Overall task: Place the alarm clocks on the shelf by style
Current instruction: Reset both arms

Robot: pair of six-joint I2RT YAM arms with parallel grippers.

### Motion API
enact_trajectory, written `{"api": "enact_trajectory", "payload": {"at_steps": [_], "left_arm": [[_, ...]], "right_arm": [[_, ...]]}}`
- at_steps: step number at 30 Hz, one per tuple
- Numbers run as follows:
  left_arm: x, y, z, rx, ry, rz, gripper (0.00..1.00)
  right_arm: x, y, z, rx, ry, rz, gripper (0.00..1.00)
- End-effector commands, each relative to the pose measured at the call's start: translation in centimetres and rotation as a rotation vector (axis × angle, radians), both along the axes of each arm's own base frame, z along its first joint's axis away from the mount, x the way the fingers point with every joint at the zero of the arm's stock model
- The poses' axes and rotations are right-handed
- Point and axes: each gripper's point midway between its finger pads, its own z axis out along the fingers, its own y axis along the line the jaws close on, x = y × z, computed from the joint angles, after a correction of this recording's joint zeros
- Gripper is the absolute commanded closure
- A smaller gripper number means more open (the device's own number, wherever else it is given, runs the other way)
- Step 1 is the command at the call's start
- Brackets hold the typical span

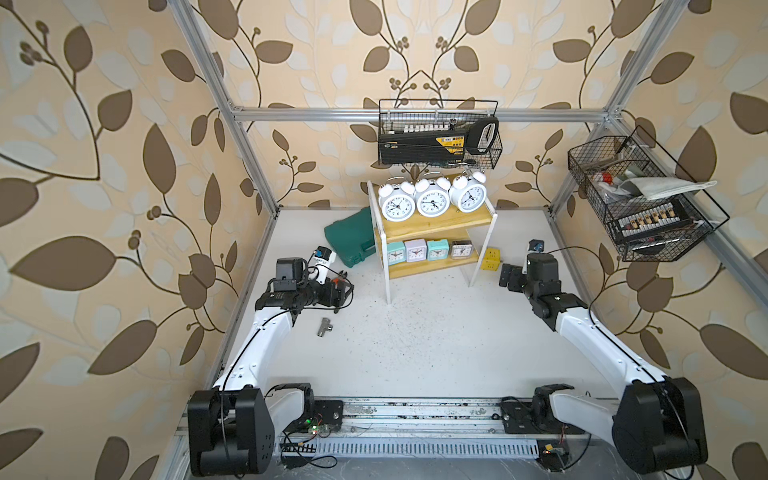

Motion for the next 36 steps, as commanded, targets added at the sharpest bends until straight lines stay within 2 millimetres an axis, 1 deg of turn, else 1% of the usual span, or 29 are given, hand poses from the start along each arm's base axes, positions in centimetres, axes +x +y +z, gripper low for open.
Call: {"api": "enact_trajectory", "payload": {"at_steps": [1, 4, 7, 9, 10, 11, 13, 17, 19, 22, 26, 30, 31, 33, 34, 36], "left_arm": [[2.6, 2.5, 0.1, -0.013, -0.116, 0.099, 0.07], [3.4, 4.2, -1.3, 0.018, -0.154, 0.164, 0.02], [3.8, 5.1, -2.1, 0.041, -0.216, 0.205, 0.01], [4.0, 5.5, -2.3, 0.050, -0.259, 0.227, 0.01], [4.2, 5.7, -2.4, 0.053, -0.277, 0.236, 0.01], [4.2, 5.8, -2.6, 0.056, -0.291, 0.244, 0.01], [4.5, 6.1, -2.9, 0.060, -0.317, 0.262, 0.01], [4.8, 6.5, -2.5, 0.058, -0.362, 0.294, 0.01], [4.7, 6.4, -2.6, 0.045, -0.397, 0.294, 0.01], [4.8, 6.7, -3.3, 0.046, -0.423, 0.315, 0.01], [5.1, 7.2, -4.1, 0.054, -0.413, 0.339, 0.01], [5.2, 7.2, -5.0, 0.055, -0.403, 0.342, 0.01], [5.3, 7.3, -5.2, 0.054, -0.388, 0.347, 0.01], [5.4, 7.6, -5.2, 0.056, -0.387, 0.368, 0.01], [5.5, 7.9, -5.3, 0.059, -0.379, 0.383, 0.01], [5.6, 8.3, -5.4, 0.063, -0.367, 0.409, 0.01]], "right_arm": [[1.9, 1.3, -0.3, 0.020, -0.076, 0.091, 0.01], [2.2, 1.1, -2.3, 0.015, -0.066, 0.077, 0.01], [2.4, 0.9, -4.0, 0.012, -0.102, 0.070, 0.01], [2.6, 1.4, -3.7, 0.018, -0.129, 0.101, 0.01], [2.7, 1.5, -3.1, 0.019, -0.169, 0.108, 0.01], [2.6, 1.4, -2.8, 0.014, -0.204, 0.108, 0.01], [2.4, 0.9, -2.6, -0.011, -0.217, 0.091, 0.01], [2.2, 0.6, -2.3, -0.036, -0.241, 0.087, 0.01], [1.9, 0.5, -2.0, -0.048, -0.262, 0.084, 0.01], [1.5, -0.1, -1.4, -0.076, -0.306, 0.065, 0.01], [1.2, -0.1, -0.9, -0.106, -0.361, 0.080, 0.01], [0.8, -0.7, -1.4, -0.124, -0.418, 0.046, 0.01], [0.7, -0.8, -2.0, -0.124, -0.428, 0.039, 0.01], [1.0, -0.6, -2.6, -0.130, -0.459, 0.050, 0.01], [1.1, -0.6, -2.3, -0.140, -0.490, 0.051, 0.01], [1.0, -0.8, -2.6, -0.131, -0.446, 0.034, 0.01]]}}
